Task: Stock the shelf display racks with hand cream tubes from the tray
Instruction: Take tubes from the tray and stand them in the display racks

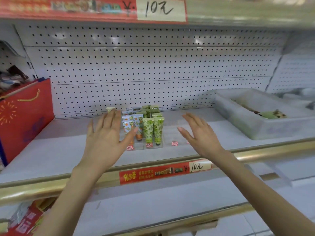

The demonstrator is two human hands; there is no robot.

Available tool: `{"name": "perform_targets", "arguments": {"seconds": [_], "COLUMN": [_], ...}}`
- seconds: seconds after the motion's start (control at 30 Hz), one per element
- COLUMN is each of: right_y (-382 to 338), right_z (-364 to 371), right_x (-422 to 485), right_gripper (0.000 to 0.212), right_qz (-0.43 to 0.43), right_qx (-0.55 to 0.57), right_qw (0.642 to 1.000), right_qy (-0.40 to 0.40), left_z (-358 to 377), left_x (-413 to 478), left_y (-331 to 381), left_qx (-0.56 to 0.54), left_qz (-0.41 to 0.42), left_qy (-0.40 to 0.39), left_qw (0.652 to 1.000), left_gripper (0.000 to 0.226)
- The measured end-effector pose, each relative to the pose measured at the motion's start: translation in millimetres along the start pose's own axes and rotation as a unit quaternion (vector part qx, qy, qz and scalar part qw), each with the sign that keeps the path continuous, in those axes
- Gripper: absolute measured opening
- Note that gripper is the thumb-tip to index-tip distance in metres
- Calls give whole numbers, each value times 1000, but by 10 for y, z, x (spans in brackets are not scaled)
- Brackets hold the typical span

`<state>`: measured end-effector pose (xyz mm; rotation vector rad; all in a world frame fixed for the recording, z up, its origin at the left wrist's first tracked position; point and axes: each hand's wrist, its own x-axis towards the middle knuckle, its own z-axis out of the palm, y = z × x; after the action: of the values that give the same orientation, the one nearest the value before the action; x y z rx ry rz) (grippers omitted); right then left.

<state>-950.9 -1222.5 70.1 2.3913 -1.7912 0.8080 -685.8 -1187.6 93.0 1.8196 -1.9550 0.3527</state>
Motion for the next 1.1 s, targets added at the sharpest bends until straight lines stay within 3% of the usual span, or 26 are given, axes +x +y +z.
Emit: {"name": "perform_targets", "arguments": {"seconds": [0.1,0.23,0.43,0.6,0.87,1.1], "right_y": [154,407,809,1303,2237,2826], "right_z": [-146,-357,-740,-921,-1213,-1313], "right_x": [-245,-474,-666,-736,-631,-580], "right_gripper": [94,102,96,103,66,77], "right_qz": [31,74,132,156,132,85], "right_qx": [-85,-145,-183,-194,-173,-143], "right_qw": [996,986,974,968,975,983], "right_qy": [-15,-16,-15,-17,-47,-75], "left_z": [20,31,66,182,457,691], "left_x": [38,108,268,418,536,486], "left_y": [195,542,1153,1698,2611,3123], "left_qx": [-7,-28,-35,-9,-44,-62], "left_qz": [40,80,127,159,124,60], "left_qy": [-6,-15,-30,-32,-35,-48], "left_qw": [999,996,991,987,991,995], "left_gripper": [95,95,99,100,104,99]}}
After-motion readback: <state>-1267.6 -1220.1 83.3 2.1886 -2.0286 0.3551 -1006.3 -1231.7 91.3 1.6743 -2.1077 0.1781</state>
